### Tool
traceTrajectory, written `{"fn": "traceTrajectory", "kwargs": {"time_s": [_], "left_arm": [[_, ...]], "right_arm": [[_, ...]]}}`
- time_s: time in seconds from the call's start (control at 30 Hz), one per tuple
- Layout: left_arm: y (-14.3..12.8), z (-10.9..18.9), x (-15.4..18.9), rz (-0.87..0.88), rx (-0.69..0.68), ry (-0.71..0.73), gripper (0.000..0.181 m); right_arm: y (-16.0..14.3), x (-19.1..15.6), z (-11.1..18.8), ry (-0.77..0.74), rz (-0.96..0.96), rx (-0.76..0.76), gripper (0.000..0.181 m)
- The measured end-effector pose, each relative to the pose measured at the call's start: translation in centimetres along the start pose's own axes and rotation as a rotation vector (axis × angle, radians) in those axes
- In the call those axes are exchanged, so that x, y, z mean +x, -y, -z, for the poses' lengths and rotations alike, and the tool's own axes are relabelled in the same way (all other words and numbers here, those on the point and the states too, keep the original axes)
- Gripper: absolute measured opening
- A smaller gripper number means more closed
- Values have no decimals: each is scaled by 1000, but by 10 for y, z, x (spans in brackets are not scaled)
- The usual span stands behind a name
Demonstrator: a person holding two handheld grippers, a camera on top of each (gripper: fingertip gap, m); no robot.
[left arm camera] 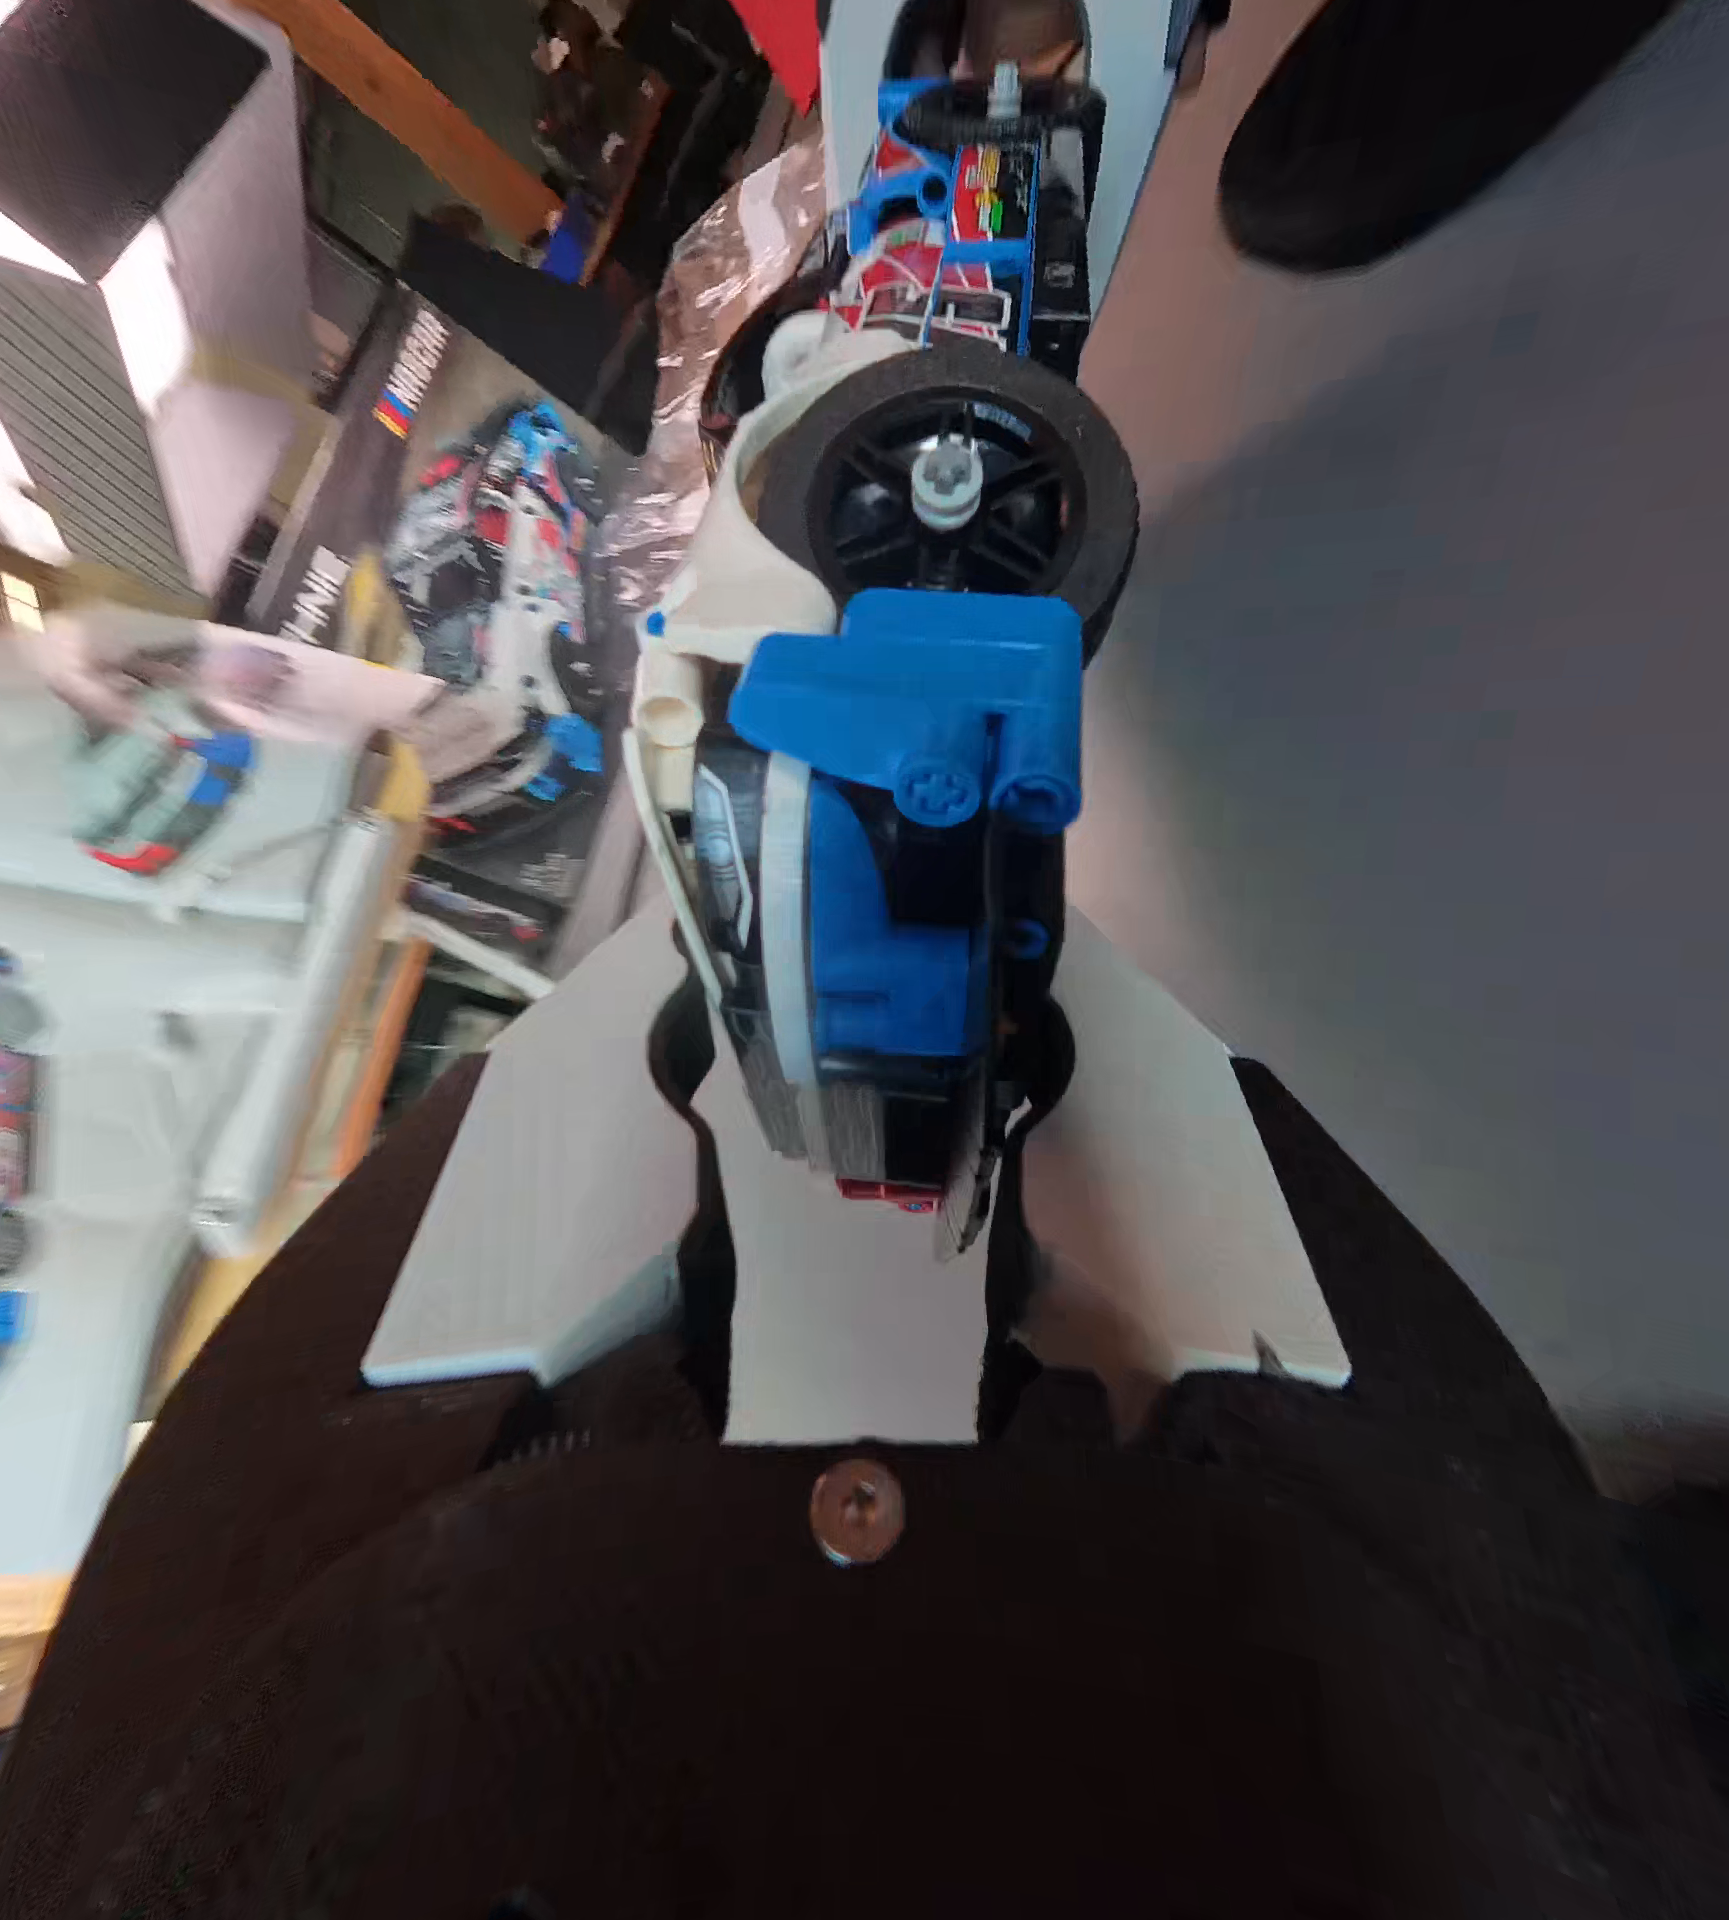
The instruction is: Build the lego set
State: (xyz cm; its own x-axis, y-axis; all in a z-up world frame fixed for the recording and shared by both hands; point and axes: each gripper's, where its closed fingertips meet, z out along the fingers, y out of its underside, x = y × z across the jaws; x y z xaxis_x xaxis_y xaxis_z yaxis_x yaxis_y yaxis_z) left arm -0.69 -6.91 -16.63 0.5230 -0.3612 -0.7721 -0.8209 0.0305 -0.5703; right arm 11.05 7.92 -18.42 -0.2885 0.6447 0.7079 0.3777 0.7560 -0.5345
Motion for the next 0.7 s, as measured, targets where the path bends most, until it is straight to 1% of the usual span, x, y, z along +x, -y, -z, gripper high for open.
{"fn": "traceTrajectory", "kwargs": {"time_s": [0.03,0.1,0.13,0.2,0.27,0.3,0.33,0.4,0.43,0.47,0.5,0.57,0.6,0.63,0.7], "left_arm": [[-1,-7,-10,-113,-27,61,55],[-13,-23,-29,-214,-68,141,55],[-27,-34,-37,-286,-103,196,55],[-56,-54,-47,-407,-167,281,57],[-86,-73,-45,-424,-248,276,59],[-97,-80,-42,-422,-268,260,60],[-101,-83,-42,-429,-263,273,61],[-101,-83,-39,-395,-255,244,61],[-102,-81,-37,-401,-273,225,61],[-106,-79,-34,-425,-301,196,67],[-110,-76,-34,-454,-320,200,76],[-113,-66,-30,-483,-313,191,71],[-114,-61,-28,-490,-317,177,70],[-116,-56,-27,-502,-335,162,71],[-117,-45,-25,-485,-346,123,74]], "right_arm": [[-5,12,-1,-79,60,-14,64],[-12,31,-6,-189,118,-5,64],[-18,39,-12,-245,154,-16,64],[-35,47,-30,-322,269,-101,64],[-55,45,-52,-317,282,-175,64],[-63,44,-62,-313,280,-194,66],[-60,49,-63,-361,306,-154,65],[-58,49,-63,-326,291,-114,64],[-59,47,-62,-305,274,-118,65],[-61,43,-60,-283,282,-123,68],[-63,38,-58,-259,298,-120,73],[-71,27,-51,-209,276,-126,71],[-73,26,-47,-207,254,-119,67],[-74,25,-42,-199,227,-111,63],[-76,27,-35,-167,146,-116,65]]}}
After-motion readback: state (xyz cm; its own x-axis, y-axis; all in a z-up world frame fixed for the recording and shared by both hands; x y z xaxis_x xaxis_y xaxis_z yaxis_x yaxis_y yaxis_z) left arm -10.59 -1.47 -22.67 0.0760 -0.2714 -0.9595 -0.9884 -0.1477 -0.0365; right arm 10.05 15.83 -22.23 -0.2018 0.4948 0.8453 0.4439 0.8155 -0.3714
